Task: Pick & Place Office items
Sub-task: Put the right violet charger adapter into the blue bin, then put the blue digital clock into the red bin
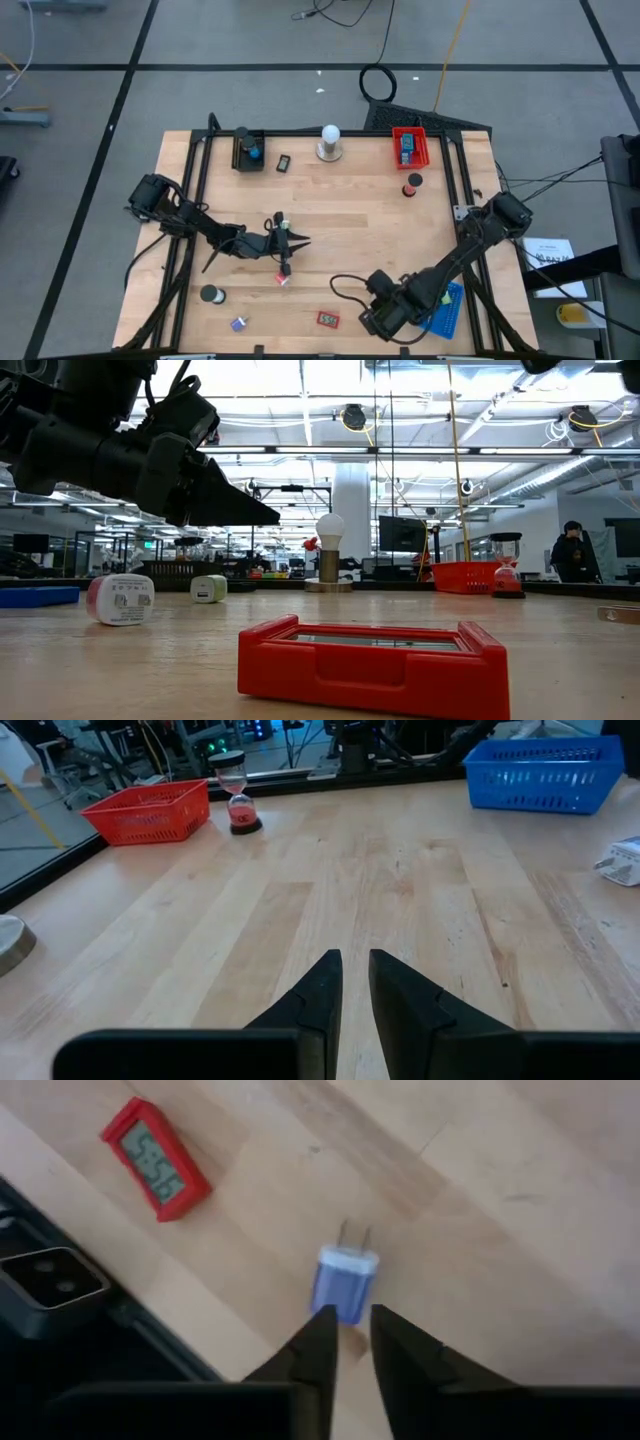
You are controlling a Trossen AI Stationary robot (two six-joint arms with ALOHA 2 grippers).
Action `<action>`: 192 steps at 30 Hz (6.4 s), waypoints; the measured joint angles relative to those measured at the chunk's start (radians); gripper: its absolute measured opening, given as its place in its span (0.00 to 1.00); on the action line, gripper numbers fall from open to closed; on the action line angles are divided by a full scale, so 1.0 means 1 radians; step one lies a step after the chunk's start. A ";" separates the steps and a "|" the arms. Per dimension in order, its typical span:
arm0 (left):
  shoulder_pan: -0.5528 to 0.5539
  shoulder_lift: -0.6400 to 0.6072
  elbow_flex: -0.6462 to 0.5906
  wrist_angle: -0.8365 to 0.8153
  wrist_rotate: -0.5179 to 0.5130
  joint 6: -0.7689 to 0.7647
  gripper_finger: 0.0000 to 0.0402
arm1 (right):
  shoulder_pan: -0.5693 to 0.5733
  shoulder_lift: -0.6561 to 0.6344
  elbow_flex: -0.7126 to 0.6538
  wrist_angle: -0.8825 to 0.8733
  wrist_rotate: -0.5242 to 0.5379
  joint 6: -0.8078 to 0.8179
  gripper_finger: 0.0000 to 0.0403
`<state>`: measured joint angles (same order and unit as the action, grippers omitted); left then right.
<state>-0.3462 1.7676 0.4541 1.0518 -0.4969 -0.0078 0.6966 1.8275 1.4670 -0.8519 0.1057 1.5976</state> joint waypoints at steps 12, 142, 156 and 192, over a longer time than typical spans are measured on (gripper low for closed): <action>0.000 0.000 0.000 0.000 0.000 0.000 0.16 | -0.008 0.038 0.000 0.099 0.004 0.013 0.59; 0.000 0.000 0.000 0.000 0.000 0.003 0.16 | 0.285 -0.143 -0.264 -0.138 -0.347 -0.276 0.36; 0.000 0.000 0.000 0.000 0.000 0.003 0.16 | 0.267 -0.263 -0.264 -0.138 -0.120 -0.370 0.01; 0.000 0.000 0.000 0.000 0.000 0.001 0.16 | -0.192 -0.276 -0.814 1.340 0.261 -1.646 0.00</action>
<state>-0.3464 1.7672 0.4538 1.0515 -0.4967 -0.0063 0.5046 1.5513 0.6535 0.4880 0.3668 -0.0480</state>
